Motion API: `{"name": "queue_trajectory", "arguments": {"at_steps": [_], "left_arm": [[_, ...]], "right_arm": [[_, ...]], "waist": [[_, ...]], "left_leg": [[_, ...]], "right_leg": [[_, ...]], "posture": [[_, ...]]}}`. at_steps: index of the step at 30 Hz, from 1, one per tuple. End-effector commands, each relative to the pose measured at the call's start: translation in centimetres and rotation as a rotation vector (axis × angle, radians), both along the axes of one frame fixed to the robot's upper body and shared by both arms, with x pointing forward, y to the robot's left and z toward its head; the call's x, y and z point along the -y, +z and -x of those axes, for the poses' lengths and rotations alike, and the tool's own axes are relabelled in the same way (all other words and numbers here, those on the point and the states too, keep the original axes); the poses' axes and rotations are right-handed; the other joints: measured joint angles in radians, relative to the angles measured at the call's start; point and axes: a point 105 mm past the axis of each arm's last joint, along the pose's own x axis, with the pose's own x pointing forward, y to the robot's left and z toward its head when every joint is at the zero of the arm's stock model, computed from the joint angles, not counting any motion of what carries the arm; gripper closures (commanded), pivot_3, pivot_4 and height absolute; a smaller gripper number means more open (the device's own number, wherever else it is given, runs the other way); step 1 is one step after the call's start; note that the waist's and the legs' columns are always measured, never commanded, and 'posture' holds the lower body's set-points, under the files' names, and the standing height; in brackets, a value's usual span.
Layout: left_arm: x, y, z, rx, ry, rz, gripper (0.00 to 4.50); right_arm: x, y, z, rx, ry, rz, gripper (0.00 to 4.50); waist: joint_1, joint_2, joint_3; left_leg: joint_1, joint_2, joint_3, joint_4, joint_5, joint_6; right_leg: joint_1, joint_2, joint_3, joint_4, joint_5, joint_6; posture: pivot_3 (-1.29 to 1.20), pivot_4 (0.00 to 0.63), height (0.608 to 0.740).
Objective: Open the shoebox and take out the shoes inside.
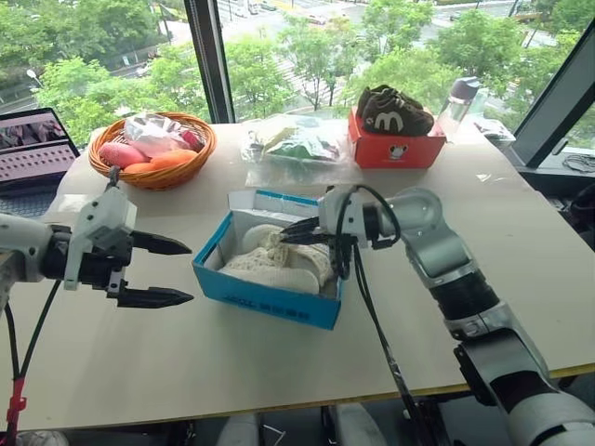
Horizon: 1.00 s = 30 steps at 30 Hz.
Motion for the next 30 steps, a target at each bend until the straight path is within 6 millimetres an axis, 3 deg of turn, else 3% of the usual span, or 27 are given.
{"name": "queue_trajectory", "arguments": {"at_steps": [1, 3, 4, 7, 10, 12, 14, 15, 18, 22, 24, 25, 28, 30], "left_arm": [[0.1, 0.8, -0.1, 0.038, -0.011, -0.012, 0.00], [0.0, 0.7, -0.2, 0.037, -0.009, -0.016, 0.00], [0.0, 0.7, -0.1, 0.034, -0.011, -0.016, 0.00], [0.1, 0.7, -0.2, 0.033, -0.014, -0.014, 0.00], [0.0, 0.6, -0.2, 0.032, -0.011, -0.016, 0.00], [0.1, 0.6, -0.2, 0.031, -0.014, -0.014, 0.00], [0.2, 0.6, -0.2, 0.032, -0.015, -0.013, 0.00], [0.1, 0.7, -0.2, 0.033, -0.014, -0.012, 0.00], [0.1, 0.5, -0.3, 0.032, -0.015, -0.016, 0.00], [0.2, 0.5, -0.3, 0.035, -0.020, -0.013, 0.00], [0.1, 0.5, -0.3, 0.034, -0.018, -0.016, 0.00], [0.1, 0.5, -0.3, 0.033, -0.018, -0.016, 0.00], [0.1, 0.4, -0.3, 0.032, -0.018, -0.014, 0.00], [0.1, 0.4, -0.3, 0.031, -0.017, -0.014, 0.00]], "right_arm": [[-0.6, 2.8, 1.6, 0.069, 0.078, -0.098, 4.46], [-0.5, 5.2, 1.0, 0.062, 0.044, -0.193, 4.46], [-0.6, 5.3, 1.1, 0.055, 0.049, -0.199, 4.46], [-0.5, 2.9, 1.4, 0.057, 0.068, -0.107, 4.46], [0.2, 5.0, 0.5, 0.078, 0.025, -0.154, 4.46], [0.3, 5.1, 0.5, 0.080, 0.022, -0.152, 4.46], [0.0, 2.5, 1.3, 0.092, 0.066, -0.052, 4.46], [0.1, 2.7, 1.2, 0.098, 0.063, -0.056, 4.46], [0.9, 7.0, -0.1, 0.126, 0.001, -0.175, 4.46], [0.5, 4.9, 0.6, 0.103, 0.046, -0.123, 4.46], [0.8, 7.4, 0.3, 0.109, 0.023, -0.216, 4.46], [0.7, 7.7, 0.4, 0.101, 0.029, -0.224, 4.46], [0.4, 5.5, 0.7, 0.089, 0.048, -0.157, 4.46], [0.4, 6.2, 0.6, 0.085, 0.042, -0.184, 4.46]], "waist": [[0.001, 0.000, 0.000], [-0.001, 0.000, 0.000], [-0.001, 0.000, 0.000], [0.001, 0.000, 0.000], [0.001, 0.000, 0.000], [0.001, 0.000, 0.000], [0.001, 0.000, 0.000], [0.001, 0.000, 0.000], [0.000, 0.001, 0.002], [0.000, 0.001, 0.002], [0.000, 0.001, 0.003], [0.000, 0.001, 0.003], [-0.001, 0.001, 0.003], [0.000, 0.001, 0.003]], "left_leg": [[0.001, 0.000, 0.000, 0.000, 0.000, 0.000], [0.000, 0.001, 0.000, 0.000, 0.000, 0.000], [0.000, 0.001, 0.000, 0.000, 0.000, 0.000], [0.001, 0.000, 0.000, 0.000, 0.000, 0.000], [0.000, 0.000, 0.000, 0.000, 0.000, 0.000], [0.000, 0.000, 0.000, 0.000, 0.000, 0.000], [0.000, 0.000, 0.000, 0.000, 0.000, 0.000], [0.001, 0.001, 0.000, 0.000, 0.000, 0.000], [0.000, 0.000, 0.000, 0.000, 0.000, 0.000], [0.001, 0.001, 0.001, 0.000, 0.000, 0.000], [0.001, 0.001, 0.001, 0.000, 0.000, 0.000], [0.000, 0.001, 0.001, 0.000, 0.000, 0.000], [0.000, 0.001, 0.001, 0.000, 0.000, 0.000], [0.001, 0.001, 0.001, 0.000, 0.000, 0.000]], "right_leg": [[0.000, 0.000, 0.000, 0.000, 0.000, 0.000], [0.000, 0.001, 0.000, 0.000, 0.000, 0.000], [0.000, 0.001, 0.000, 0.000, 0.000, 0.000], [0.000, 0.000, 0.000, 0.000, 0.000, -0.001], [0.000, 0.000, 0.000, 0.000, -0.001, 0.000], [0.000, 0.000, 0.000, 0.000, -0.001, 0.000], [0.000, 0.000, 0.000, 0.000, 0.000, 0.000], [0.000, 0.001, 0.000, 0.000, -0.001, 0.000], [0.000, 0.000, 0.000, 0.000, -0.001, 0.000], [0.000, 0.001, 0.000, 0.001, 0.000, 0.000], [0.000, 0.001, 0.000, 0.001, 0.000, 0.000], [0.000, 0.001, 0.000, 0.001, 0.000, -0.001], [0.000, 0.001, 0.001, 0.001, 0.000, -0.002], [0.000, 0.001, 0.000, 0.001, 0.000, -0.002]], "posture": [[0.00, 0.150, 0.740], [0.00, 0.150, 0.740], [0.00, 0.150, 0.740], [0.00, 0.150, 0.740], [0.00, 0.150, 0.740], [0.00, 0.150, 0.740], [0.00, 0.150, 0.740], [0.00, 0.150, 0.740], [0.00, 0.150, 0.740], [0.00, 0.150, 0.740], [0.00, 0.150, 0.740], [0.00, 0.150, 0.740], [0.00, 0.150, 0.740], [0.00, 0.150, 0.740]]}}
